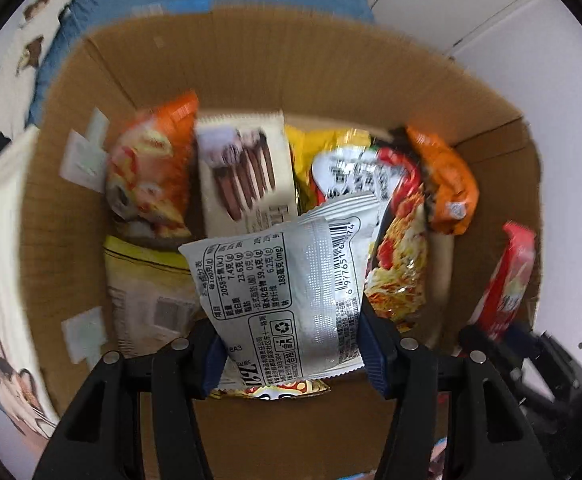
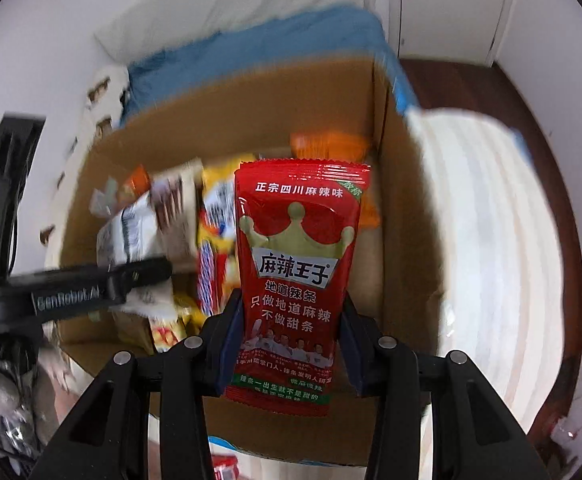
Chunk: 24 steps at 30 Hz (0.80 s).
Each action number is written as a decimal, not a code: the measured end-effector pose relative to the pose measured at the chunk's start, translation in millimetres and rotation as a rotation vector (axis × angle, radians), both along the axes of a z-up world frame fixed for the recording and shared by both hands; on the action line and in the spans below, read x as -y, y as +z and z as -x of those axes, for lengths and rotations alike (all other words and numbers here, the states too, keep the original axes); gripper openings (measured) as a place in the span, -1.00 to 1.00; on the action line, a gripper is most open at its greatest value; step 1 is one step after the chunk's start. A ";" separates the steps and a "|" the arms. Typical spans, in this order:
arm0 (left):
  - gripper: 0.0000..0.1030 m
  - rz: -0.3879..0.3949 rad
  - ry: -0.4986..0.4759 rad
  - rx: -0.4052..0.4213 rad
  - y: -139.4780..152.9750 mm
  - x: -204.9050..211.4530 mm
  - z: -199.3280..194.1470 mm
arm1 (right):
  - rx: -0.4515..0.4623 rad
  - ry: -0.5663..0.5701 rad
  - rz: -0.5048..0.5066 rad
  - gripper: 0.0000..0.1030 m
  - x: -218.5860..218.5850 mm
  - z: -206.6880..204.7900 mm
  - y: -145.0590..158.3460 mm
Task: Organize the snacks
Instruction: 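Drop both packs into the box and open both tools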
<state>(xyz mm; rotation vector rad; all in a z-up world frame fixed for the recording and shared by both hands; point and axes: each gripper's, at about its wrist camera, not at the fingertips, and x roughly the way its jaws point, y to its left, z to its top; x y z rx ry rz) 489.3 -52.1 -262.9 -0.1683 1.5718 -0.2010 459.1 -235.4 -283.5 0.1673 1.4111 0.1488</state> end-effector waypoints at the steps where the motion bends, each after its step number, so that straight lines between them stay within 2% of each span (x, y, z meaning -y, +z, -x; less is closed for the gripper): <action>1: 0.07 0.002 0.002 -0.006 -4.3 0.2 -1.1 | -0.020 0.006 0.020 0.26 -1.3 0.2 -4.5; 2: 0.19 -0.008 -0.001 -0.001 -5.9 0.8 -2.6 | -0.014 0.014 0.042 0.56 -2.7 2.1 -4.4; 3: 0.31 -0.021 -0.008 0.008 -7.1 1.5 -4.0 | -0.003 0.016 0.055 0.72 -3.2 2.3 -3.7; 4: 0.69 -0.025 -0.012 0.017 -6.5 1.5 -4.6 | -0.013 0.007 0.041 0.86 -2.3 1.7 -4.0; 5: 0.89 -0.021 -0.012 0.024 -5.3 1.1 -5.0 | -0.023 -0.007 0.024 0.86 -0.7 1.0 -4.4; 14: 0.89 0.006 0.007 0.076 14.0 -12.1 -3.4 | -0.019 -0.025 0.034 0.90 -8.9 0.3 -0.8; 19: 0.89 -0.001 0.005 0.138 38.3 -20.1 10.2 | 0.005 -0.036 0.014 0.91 -12.0 4.0 5.6; 20: 0.89 0.009 0.049 0.151 43.0 -20.6 14.3 | 0.010 -0.035 0.016 0.91 -13.3 5.1 7.2; 24: 0.89 0.003 0.039 0.189 64.2 -21.6 32.3 | 0.035 -0.032 0.024 0.91 -17.8 11.3 19.1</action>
